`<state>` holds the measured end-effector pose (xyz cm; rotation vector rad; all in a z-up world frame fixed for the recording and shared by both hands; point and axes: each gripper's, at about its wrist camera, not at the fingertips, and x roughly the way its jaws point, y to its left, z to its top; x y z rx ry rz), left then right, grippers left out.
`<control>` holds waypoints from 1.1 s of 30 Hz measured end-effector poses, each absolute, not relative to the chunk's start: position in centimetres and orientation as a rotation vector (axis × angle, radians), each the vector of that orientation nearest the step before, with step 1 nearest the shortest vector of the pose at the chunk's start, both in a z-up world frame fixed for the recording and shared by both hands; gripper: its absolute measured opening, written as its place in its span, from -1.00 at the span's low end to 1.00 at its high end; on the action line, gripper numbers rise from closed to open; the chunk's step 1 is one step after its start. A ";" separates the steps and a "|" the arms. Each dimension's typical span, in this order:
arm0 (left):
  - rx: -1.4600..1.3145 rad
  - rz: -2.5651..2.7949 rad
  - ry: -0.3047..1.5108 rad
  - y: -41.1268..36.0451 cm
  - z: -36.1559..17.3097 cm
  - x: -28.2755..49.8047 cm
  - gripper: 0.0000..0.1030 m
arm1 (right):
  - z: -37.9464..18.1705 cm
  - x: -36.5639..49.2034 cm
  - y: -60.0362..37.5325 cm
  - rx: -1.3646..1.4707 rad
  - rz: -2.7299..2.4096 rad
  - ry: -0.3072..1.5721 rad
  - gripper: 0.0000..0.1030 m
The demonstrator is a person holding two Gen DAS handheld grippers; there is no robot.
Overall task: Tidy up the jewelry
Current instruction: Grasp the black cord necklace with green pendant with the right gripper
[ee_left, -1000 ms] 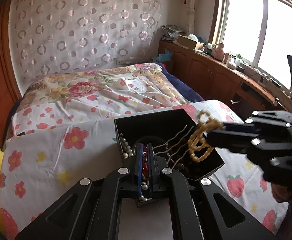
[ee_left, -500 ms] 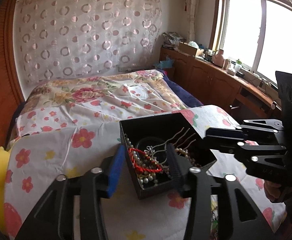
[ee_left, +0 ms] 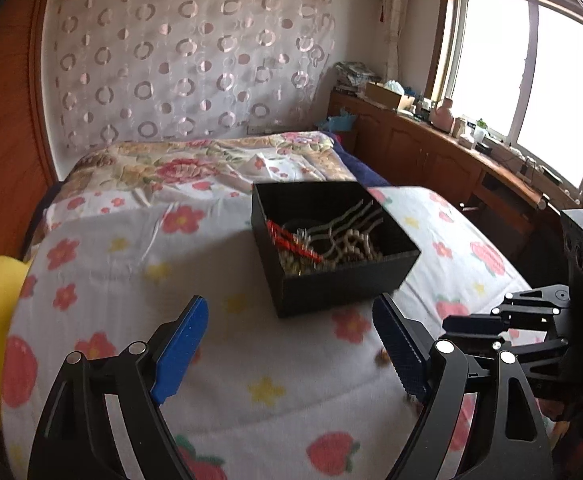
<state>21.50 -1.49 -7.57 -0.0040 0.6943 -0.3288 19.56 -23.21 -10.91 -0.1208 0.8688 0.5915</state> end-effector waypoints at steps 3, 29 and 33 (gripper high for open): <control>-0.008 -0.327 0.711 -1.3 -8.5 20.6 0.57 | -11.4 18.6 -22.5 -0.116 0.604 0.885 -0.62; -0.025 -0.306 0.745 -0.1 -9.8 17.7 0.58 | -12.4 18.1 -19.7 -0.158 0.530 0.934 -0.79; -0.021 -0.313 0.748 -0.6 -9.8 17.7 0.58 | -12.3 17.7 -20.4 -0.161 0.535 0.923 -0.83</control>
